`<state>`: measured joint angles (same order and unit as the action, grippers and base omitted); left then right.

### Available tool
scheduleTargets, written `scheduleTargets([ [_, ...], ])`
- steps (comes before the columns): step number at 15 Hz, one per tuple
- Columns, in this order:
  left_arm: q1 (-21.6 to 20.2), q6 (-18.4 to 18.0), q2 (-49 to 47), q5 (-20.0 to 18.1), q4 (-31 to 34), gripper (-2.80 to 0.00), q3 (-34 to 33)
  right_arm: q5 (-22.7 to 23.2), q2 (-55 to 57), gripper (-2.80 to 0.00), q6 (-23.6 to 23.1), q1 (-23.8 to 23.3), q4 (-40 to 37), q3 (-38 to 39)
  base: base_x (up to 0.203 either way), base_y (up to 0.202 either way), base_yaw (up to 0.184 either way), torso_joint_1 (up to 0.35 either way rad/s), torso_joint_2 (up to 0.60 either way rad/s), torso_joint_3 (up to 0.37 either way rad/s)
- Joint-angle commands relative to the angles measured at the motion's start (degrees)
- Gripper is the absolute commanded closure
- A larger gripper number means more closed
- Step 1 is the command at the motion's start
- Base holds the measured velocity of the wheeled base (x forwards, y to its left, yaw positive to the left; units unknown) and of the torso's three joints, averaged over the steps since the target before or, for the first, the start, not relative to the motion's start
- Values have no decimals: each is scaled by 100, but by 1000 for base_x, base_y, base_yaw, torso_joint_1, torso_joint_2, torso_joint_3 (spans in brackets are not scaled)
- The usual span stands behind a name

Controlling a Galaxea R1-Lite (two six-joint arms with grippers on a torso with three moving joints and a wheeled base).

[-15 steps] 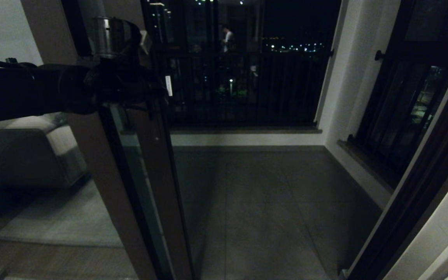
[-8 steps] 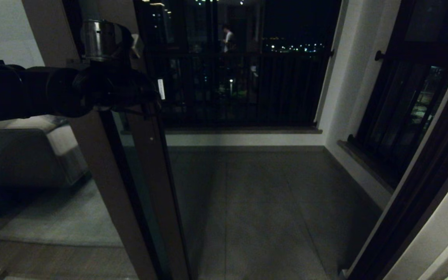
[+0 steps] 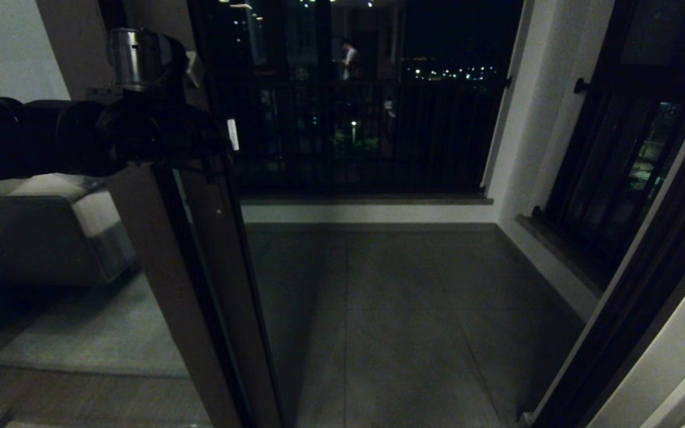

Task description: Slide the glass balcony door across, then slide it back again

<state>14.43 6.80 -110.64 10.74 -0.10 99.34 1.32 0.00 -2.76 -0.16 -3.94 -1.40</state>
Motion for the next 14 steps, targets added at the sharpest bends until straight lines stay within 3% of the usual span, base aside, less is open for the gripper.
scheduleTargets([
  [1, -2, 5, 109, -38, -17, 0, -12, 0, 9, 0, -5, -2, -2, 0, 0, 0, 0, 0, 0, 0],
  [8, -23, 2, 488, -132, -16, 0, -289, 0, 9, 0, -5, -2, -2, 0, 0, 0, 0, 0, 0, 0],
  [10, 25, -14, 1174, -144, -11, 0, -773, 0, 9, 0, -5, -2, -2, 0, 0, 0, 0, 0, 0, 0],
  [14, 34, -18, 3216, -120, 0, 0, -2465, 0, 9, 0, -5, -2, -3, 0, 0, 0, 0, 0, 0, 0],
])
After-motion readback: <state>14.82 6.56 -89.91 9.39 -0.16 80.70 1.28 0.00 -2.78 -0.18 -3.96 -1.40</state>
